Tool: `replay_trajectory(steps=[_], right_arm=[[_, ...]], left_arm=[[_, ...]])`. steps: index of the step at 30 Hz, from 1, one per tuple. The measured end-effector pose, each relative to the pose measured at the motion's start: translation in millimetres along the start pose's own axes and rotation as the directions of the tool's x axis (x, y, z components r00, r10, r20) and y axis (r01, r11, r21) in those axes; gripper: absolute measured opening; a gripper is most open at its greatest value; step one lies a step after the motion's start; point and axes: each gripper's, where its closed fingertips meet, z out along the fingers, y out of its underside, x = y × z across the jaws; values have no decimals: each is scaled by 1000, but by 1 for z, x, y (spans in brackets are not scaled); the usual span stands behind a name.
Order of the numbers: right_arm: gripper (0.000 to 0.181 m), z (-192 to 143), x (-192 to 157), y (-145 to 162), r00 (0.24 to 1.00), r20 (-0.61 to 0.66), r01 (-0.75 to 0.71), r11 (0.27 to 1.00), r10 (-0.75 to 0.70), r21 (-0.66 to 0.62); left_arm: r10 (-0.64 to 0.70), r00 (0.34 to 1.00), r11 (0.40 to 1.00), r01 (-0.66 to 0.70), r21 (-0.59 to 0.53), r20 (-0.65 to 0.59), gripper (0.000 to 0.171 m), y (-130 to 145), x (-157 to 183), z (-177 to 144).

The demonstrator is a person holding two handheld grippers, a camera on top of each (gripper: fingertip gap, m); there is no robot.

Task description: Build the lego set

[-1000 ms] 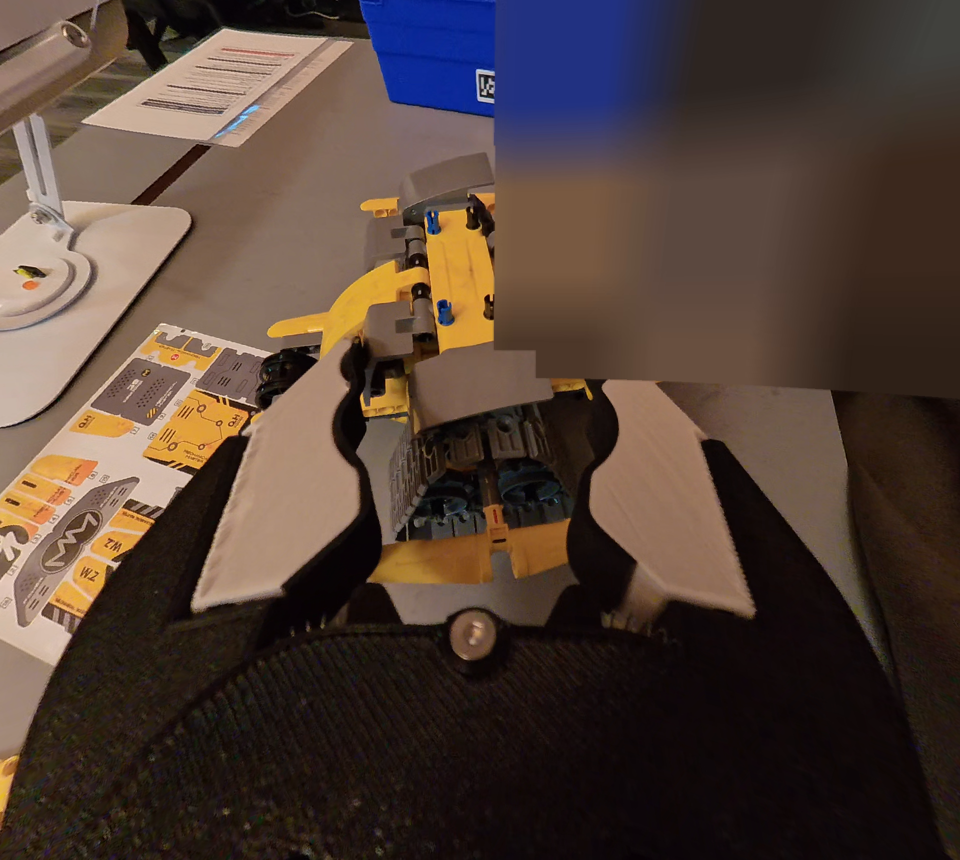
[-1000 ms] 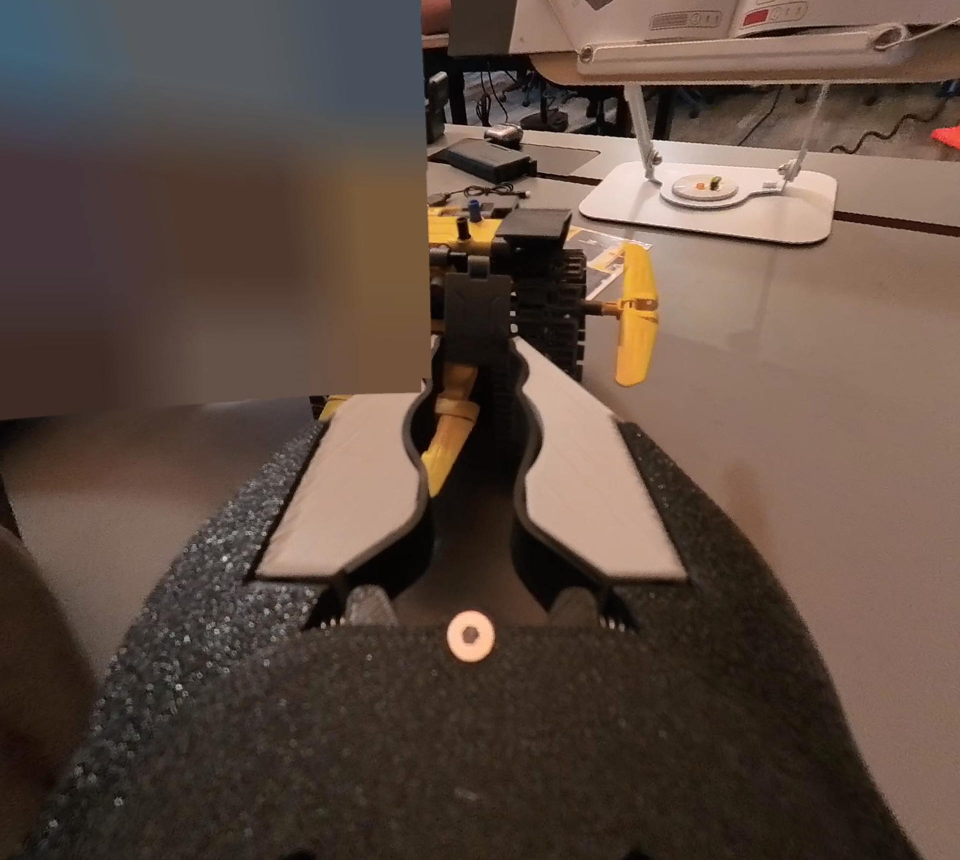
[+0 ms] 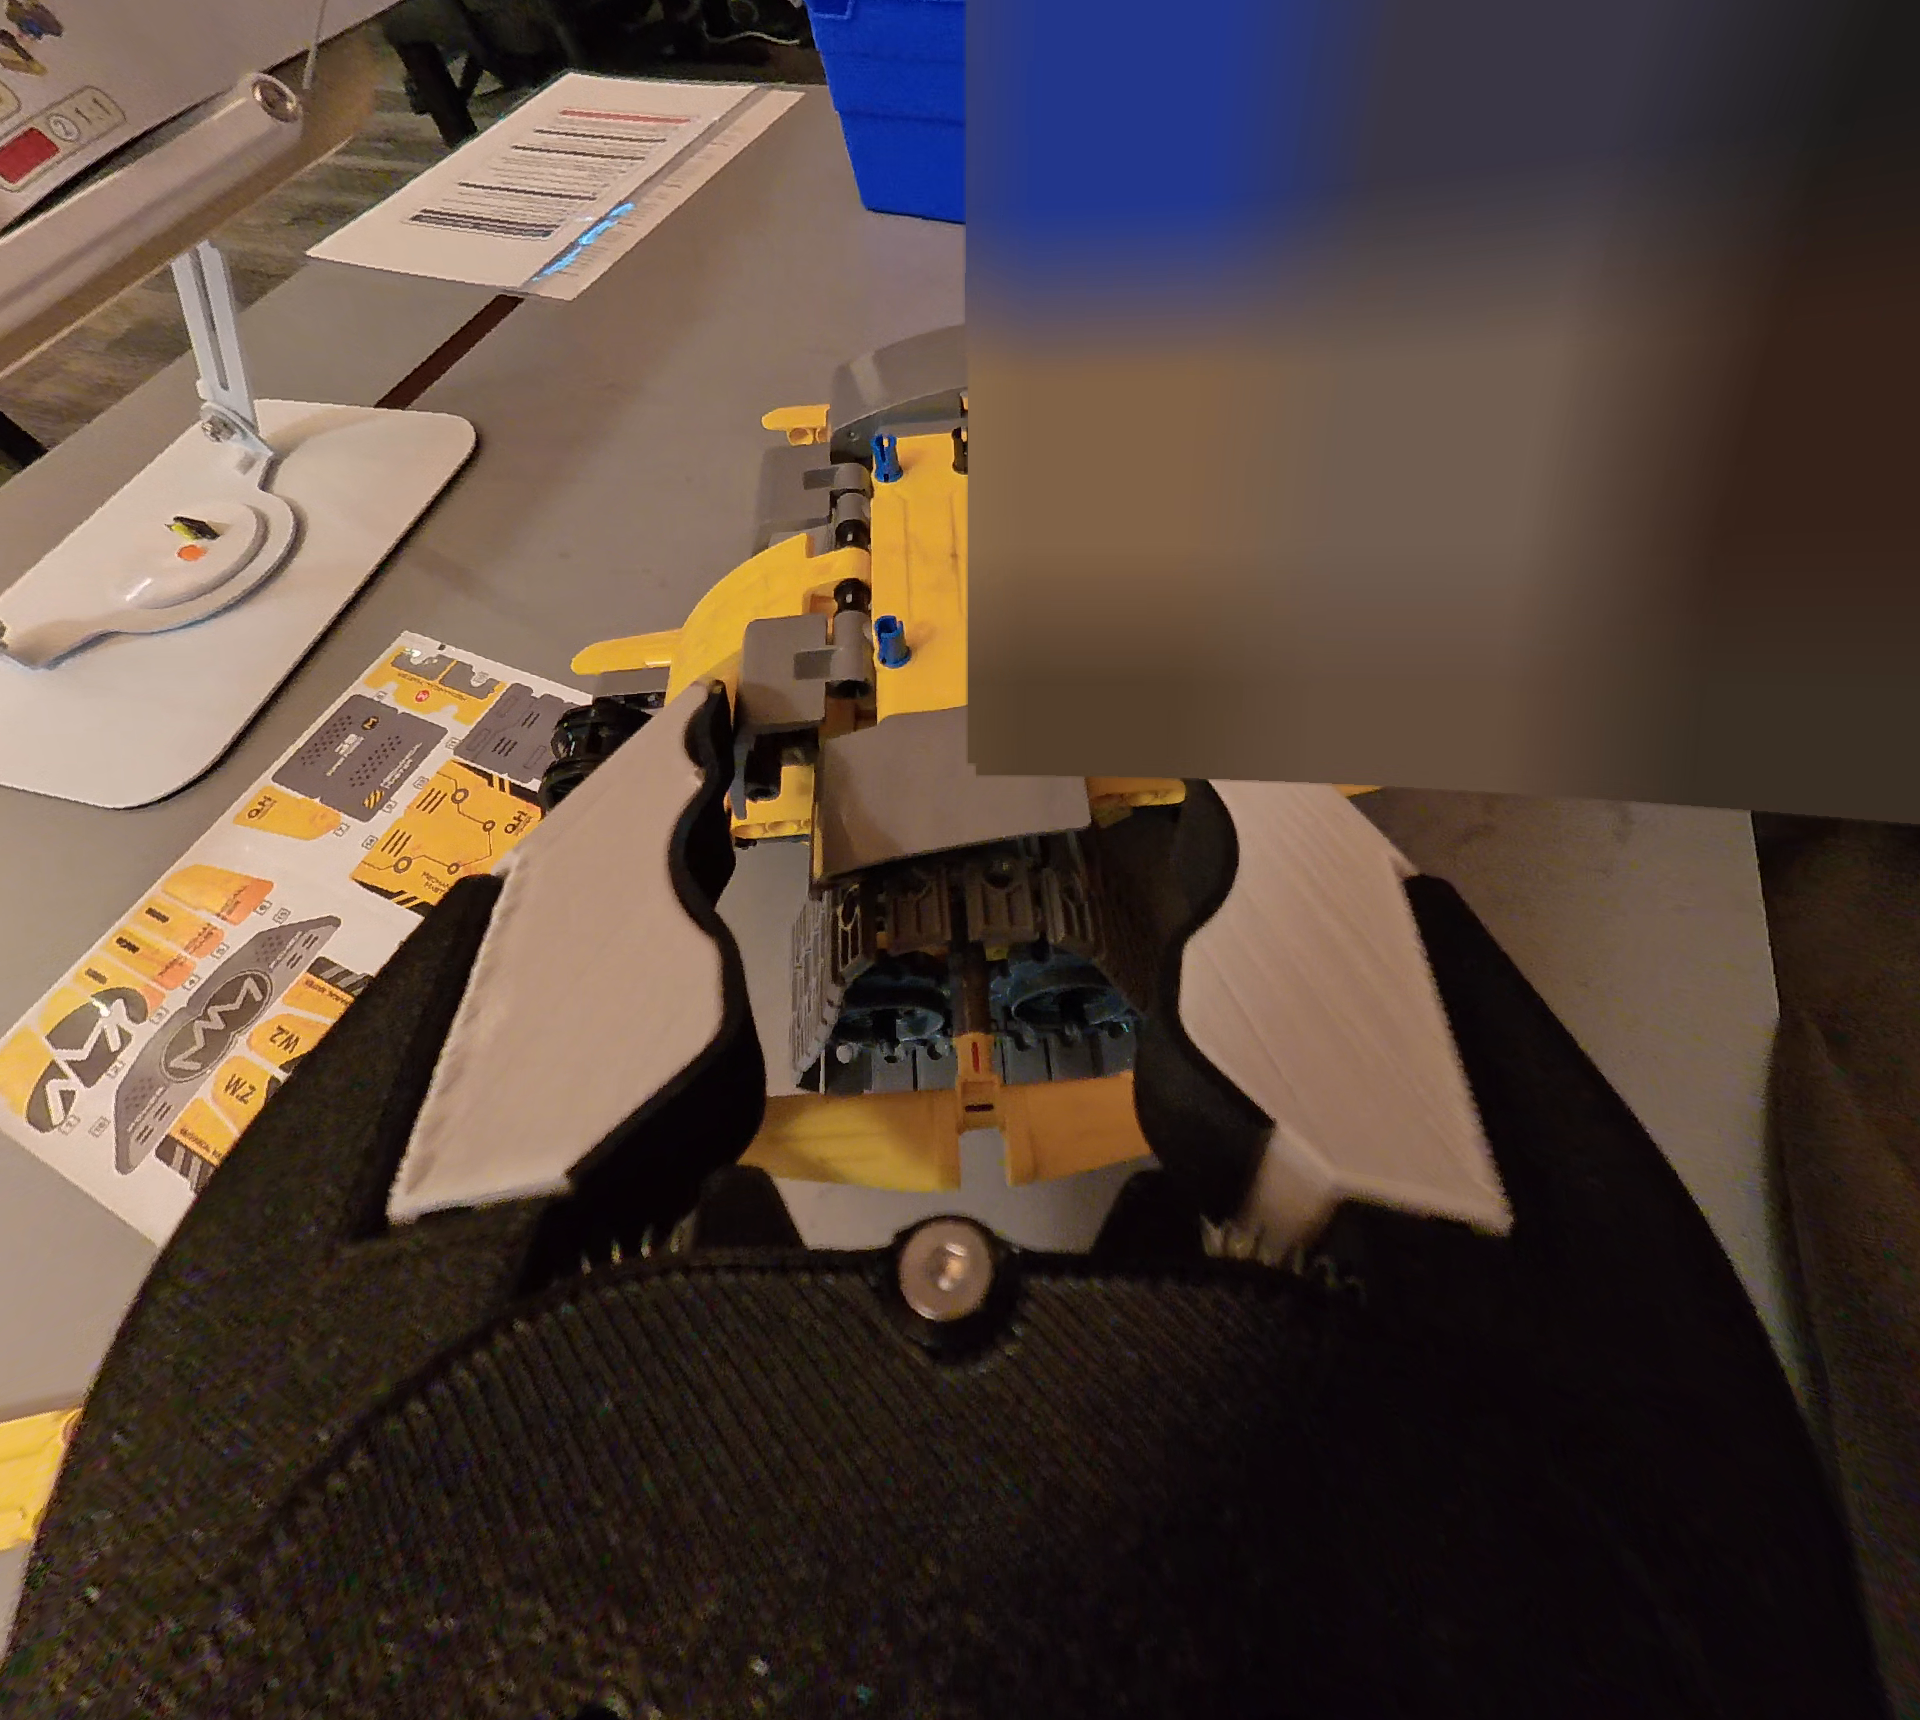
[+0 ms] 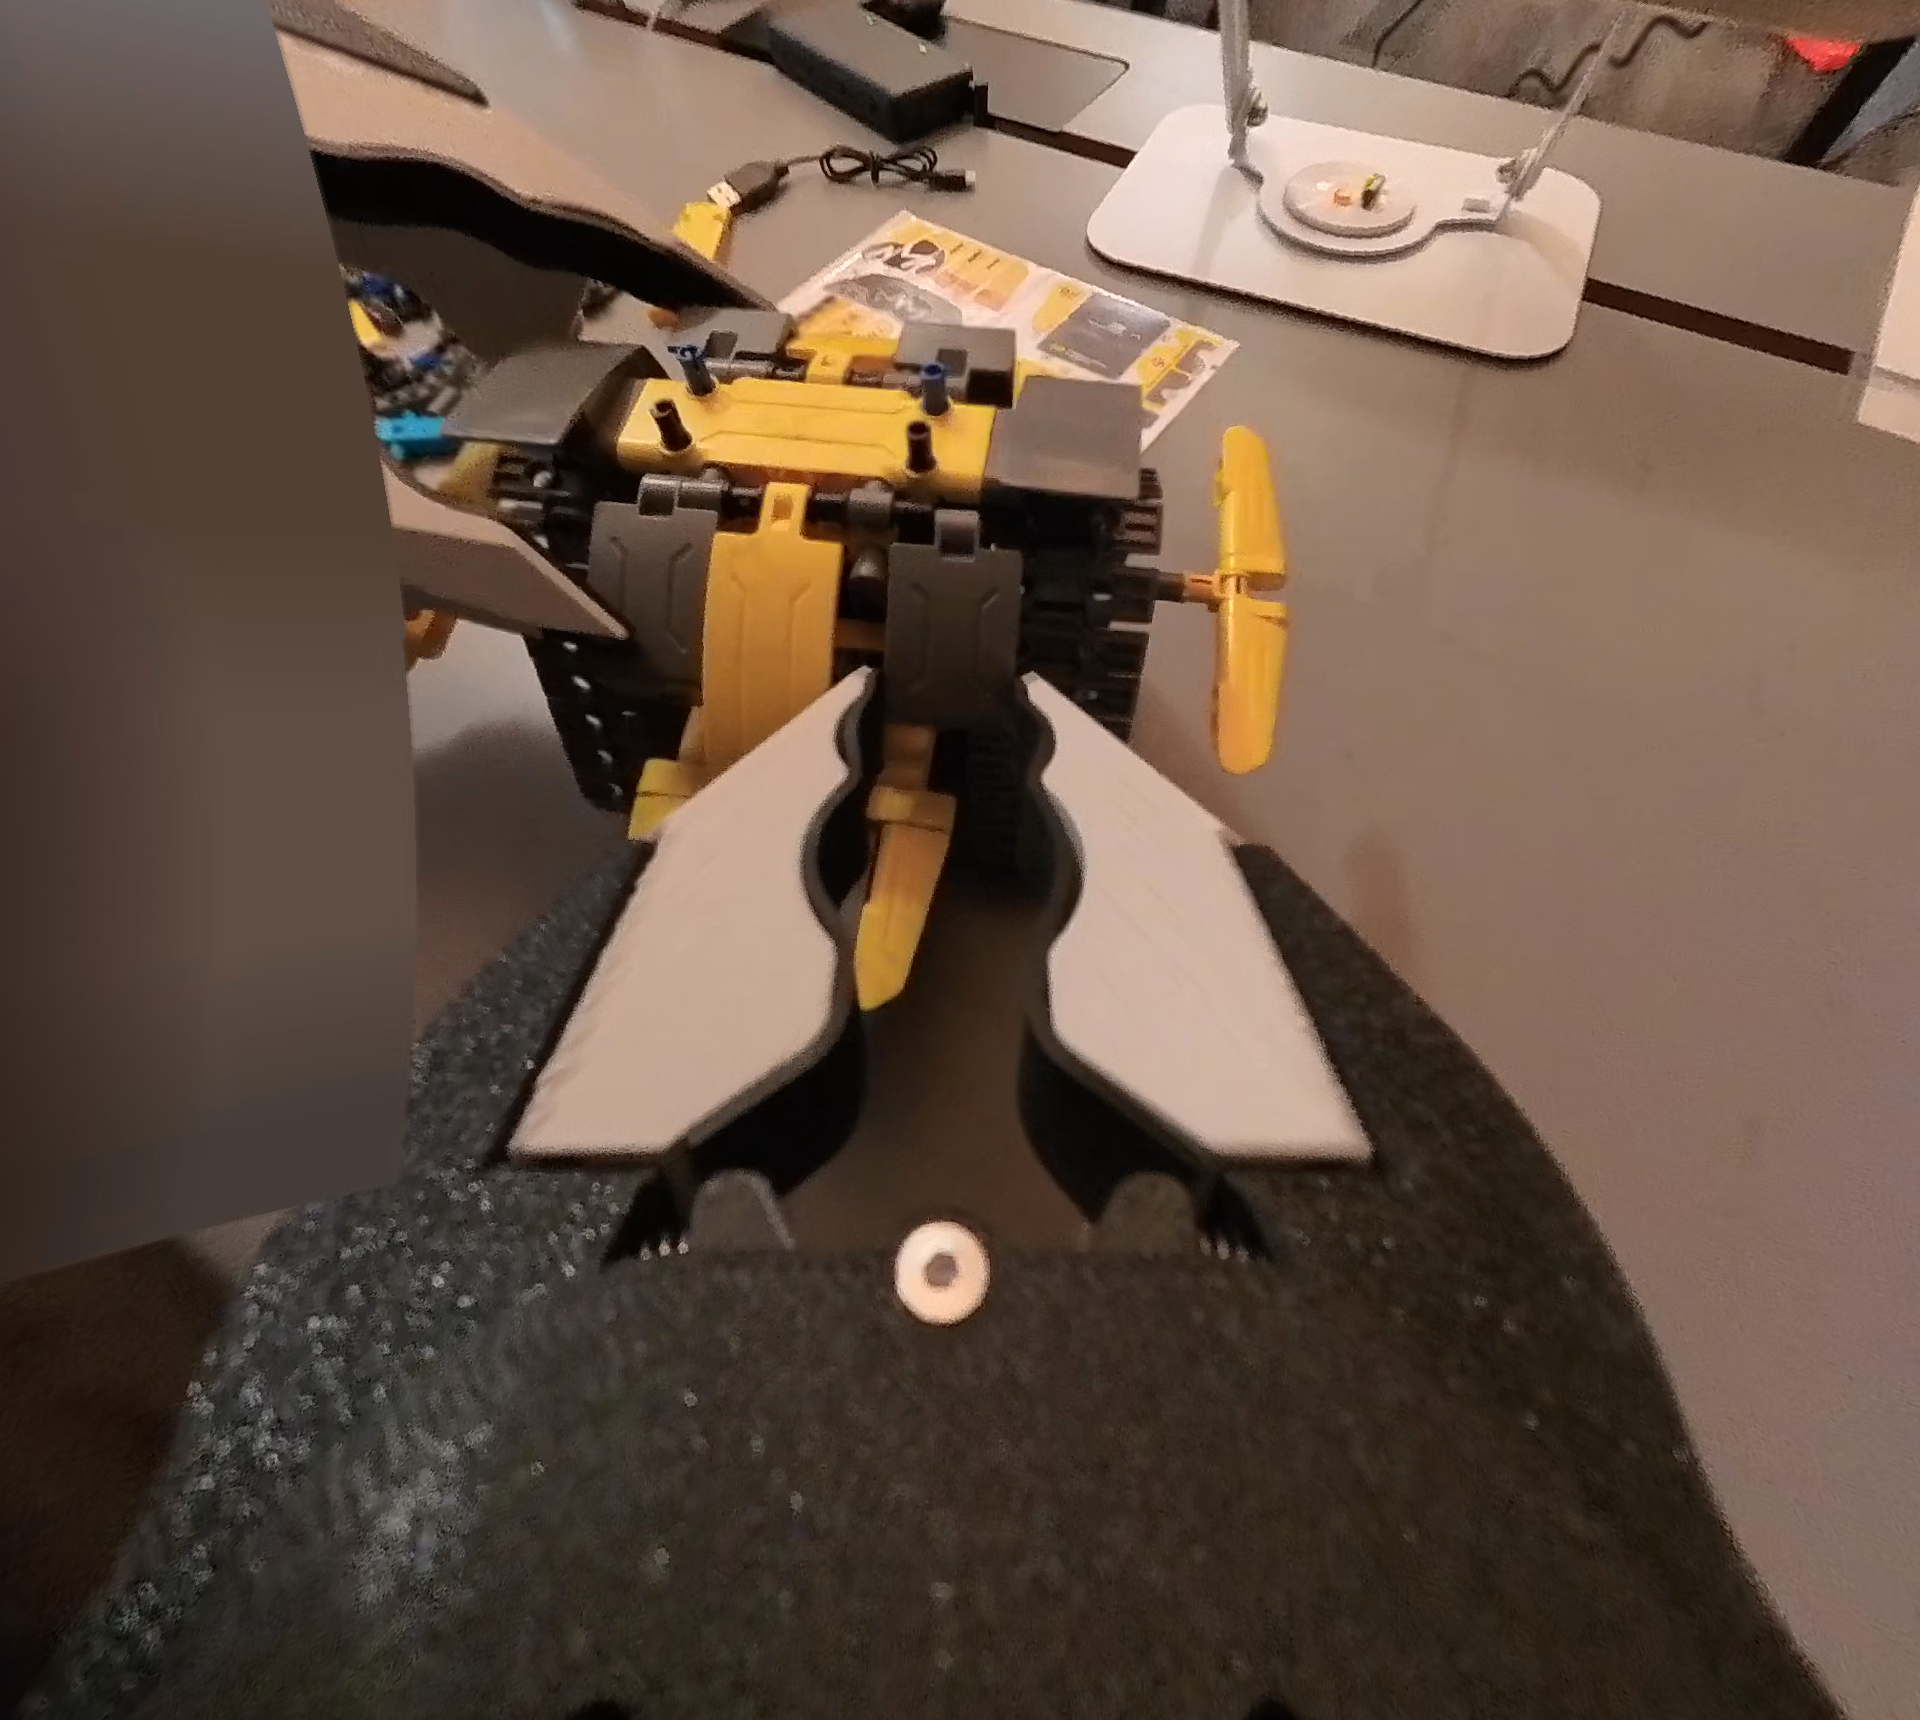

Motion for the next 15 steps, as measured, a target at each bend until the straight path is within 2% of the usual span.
replay_trajectory(steps=[1,15], right_arm=[[23,0,0,0,1000,-10,19,1000,-19,-18],[22,2,0,1,996,-14,80,989,-83,-122]], left_arm=[[0,1000,1000,0,0,2,84,0,0,0],[5,1000,1000,-5,9,22,84,0,0,1]])
